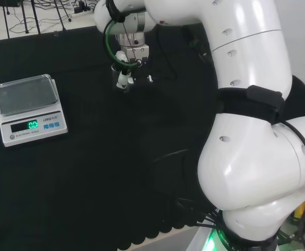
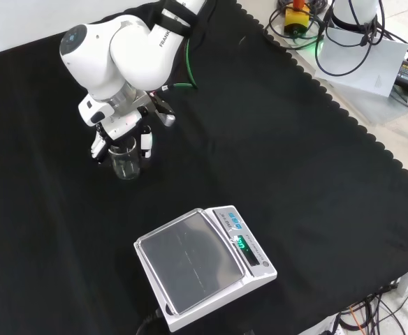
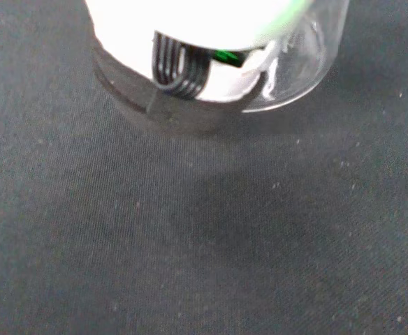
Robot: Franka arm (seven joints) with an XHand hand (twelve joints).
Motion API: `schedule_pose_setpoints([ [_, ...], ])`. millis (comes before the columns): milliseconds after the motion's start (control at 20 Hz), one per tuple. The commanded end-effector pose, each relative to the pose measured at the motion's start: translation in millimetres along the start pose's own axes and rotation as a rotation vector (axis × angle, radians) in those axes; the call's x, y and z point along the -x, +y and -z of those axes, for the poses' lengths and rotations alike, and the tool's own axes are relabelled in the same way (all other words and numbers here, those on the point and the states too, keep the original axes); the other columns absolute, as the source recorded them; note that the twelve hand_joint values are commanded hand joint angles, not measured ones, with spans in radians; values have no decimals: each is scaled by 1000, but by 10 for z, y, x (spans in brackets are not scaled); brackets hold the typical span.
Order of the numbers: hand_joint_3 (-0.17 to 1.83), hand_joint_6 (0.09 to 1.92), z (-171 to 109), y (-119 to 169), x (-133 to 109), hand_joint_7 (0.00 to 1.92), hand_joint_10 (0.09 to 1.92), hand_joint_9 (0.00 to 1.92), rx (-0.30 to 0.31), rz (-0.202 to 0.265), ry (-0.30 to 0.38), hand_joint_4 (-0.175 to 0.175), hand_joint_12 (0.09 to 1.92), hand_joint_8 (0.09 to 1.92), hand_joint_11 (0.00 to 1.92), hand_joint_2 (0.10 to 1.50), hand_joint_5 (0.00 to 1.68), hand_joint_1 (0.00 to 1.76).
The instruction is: Pick up the beaker.
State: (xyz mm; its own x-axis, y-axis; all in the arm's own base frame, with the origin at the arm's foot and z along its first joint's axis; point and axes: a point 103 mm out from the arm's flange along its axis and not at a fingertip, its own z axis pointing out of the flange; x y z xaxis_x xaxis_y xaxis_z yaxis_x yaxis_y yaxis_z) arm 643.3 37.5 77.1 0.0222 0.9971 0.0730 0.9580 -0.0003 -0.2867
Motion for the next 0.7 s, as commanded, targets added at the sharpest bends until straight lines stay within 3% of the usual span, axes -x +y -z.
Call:
schedule_pose_setpoints([
  [50, 569, 1467, 85, -21, 37, 579, 1223, 837, 46, -13, 2, -164, 1005, 1486, 1090, 963, 718, 1098],
  [250, 141, 1494, 33, 95, -139, 674, 1283, 853, 46, -18, -7, -175, 957, 1512, 1107, 1214, 660, 1169],
  [450, 75, 1495, 166, 16, -79, 683, 1295, 864, 54, -11, -10, -175, 947, 1511, 1102, 1249, 656, 1177],
  [700, 67, 1491, 560, -124, -66, 688, 1302, 875, 76, 6, -34, -175, 945, 1508, 1103, 1250, 660, 1178],
])
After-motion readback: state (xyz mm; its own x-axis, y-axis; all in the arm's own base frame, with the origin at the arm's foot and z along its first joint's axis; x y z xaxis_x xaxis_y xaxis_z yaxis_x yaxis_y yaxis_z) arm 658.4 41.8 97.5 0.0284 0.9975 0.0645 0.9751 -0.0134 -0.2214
